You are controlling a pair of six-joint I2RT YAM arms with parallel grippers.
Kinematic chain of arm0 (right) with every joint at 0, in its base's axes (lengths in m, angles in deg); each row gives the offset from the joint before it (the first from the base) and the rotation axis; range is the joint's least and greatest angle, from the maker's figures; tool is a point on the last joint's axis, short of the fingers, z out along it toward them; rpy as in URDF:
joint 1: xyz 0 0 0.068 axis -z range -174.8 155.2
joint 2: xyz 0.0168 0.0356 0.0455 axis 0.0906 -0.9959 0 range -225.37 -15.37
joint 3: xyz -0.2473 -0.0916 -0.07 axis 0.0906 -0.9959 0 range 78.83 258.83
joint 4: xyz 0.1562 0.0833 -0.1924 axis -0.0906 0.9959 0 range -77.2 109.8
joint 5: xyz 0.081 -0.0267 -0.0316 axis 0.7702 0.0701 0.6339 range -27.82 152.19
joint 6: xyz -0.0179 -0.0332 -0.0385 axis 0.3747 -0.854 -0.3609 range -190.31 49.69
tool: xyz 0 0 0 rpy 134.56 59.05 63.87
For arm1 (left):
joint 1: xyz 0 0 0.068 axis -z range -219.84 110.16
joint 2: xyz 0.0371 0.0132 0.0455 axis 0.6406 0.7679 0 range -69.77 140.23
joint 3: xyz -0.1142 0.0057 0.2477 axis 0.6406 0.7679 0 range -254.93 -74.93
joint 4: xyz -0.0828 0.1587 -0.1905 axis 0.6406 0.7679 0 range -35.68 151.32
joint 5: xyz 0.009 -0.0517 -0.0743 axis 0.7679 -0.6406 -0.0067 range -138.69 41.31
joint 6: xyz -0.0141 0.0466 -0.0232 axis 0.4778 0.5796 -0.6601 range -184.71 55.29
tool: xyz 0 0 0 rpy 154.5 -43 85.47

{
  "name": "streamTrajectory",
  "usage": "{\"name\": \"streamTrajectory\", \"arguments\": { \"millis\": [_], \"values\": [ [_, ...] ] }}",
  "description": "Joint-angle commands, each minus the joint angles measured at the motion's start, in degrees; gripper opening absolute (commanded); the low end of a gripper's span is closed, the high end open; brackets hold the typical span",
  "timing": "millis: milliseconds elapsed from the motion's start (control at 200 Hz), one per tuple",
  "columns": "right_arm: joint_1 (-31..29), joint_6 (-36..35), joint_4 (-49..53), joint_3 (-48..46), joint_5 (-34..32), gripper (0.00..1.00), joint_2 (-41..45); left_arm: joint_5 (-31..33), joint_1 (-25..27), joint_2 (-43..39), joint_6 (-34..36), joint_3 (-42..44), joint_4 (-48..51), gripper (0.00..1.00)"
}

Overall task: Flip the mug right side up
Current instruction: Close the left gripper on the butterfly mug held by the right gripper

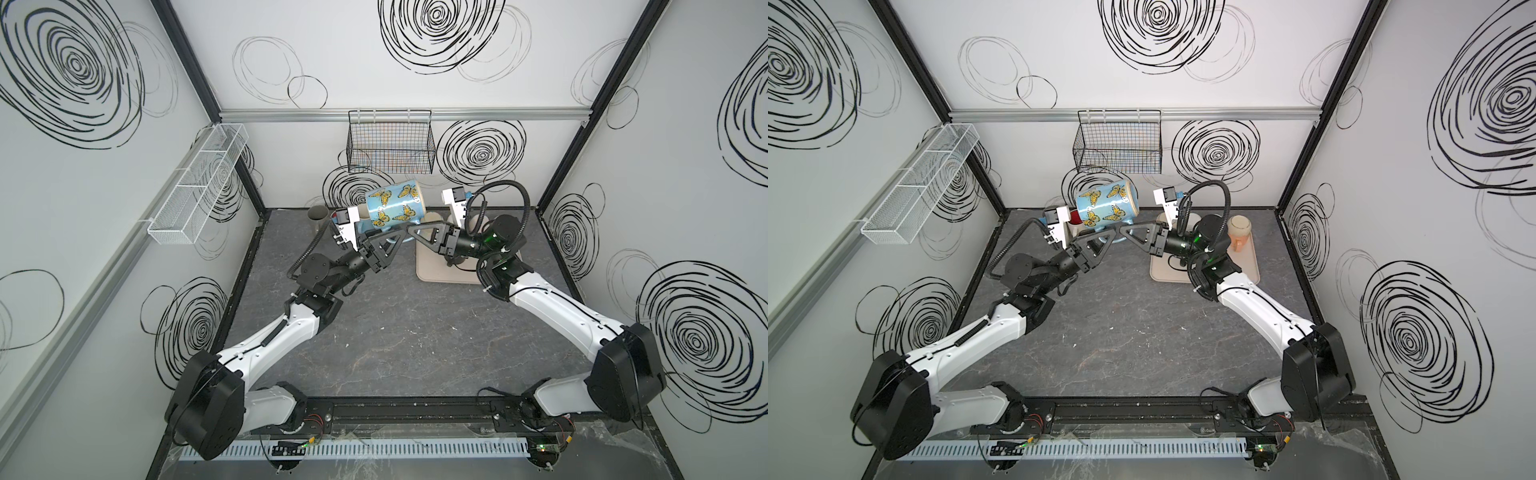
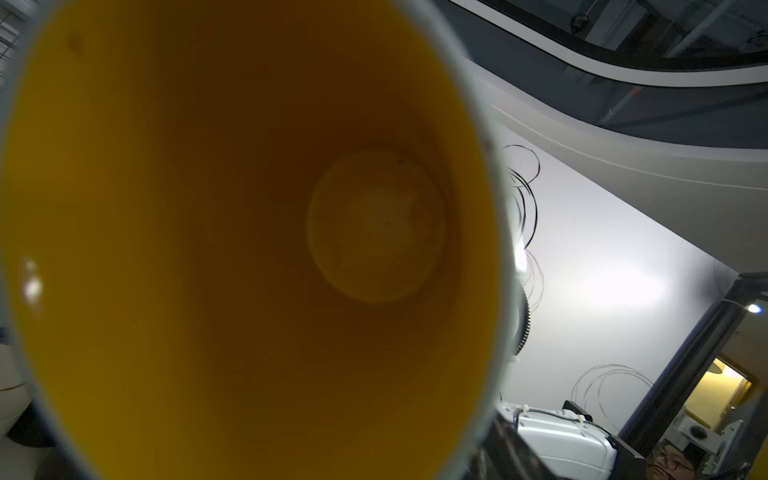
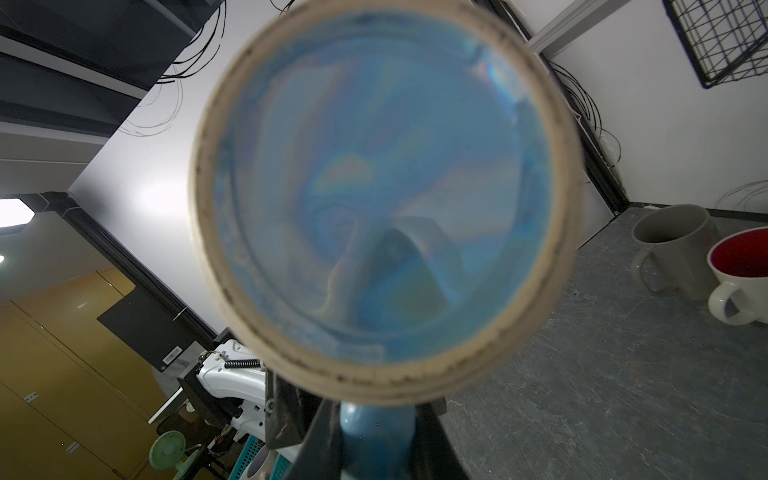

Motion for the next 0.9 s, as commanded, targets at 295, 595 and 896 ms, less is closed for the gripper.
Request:
{"name": "streamTrajectory", "arguments": {
  "millis": [295, 595, 896],
  "values": [
    [-0.3, -1.0, -7.4, 2.2, -1.2, 0.0, 0.9, -2.4, 0.3, 1.1, -3.4, -2.5, -9.3, 0.3],
    [-0.2, -6.8, 0.3, 1.6, -4.3, 0.0, 2.7, -1.3, -0.7, 0.1, -3.3, -2.0, -8.0, 0.0],
    [-0.1, -12.9, 7.0, -0.3, -10.6, 0.41, 5.1, 0.2, -1.0, -0.1, -1.7, -2.4, -4.6, 0.0]
  ]
}}
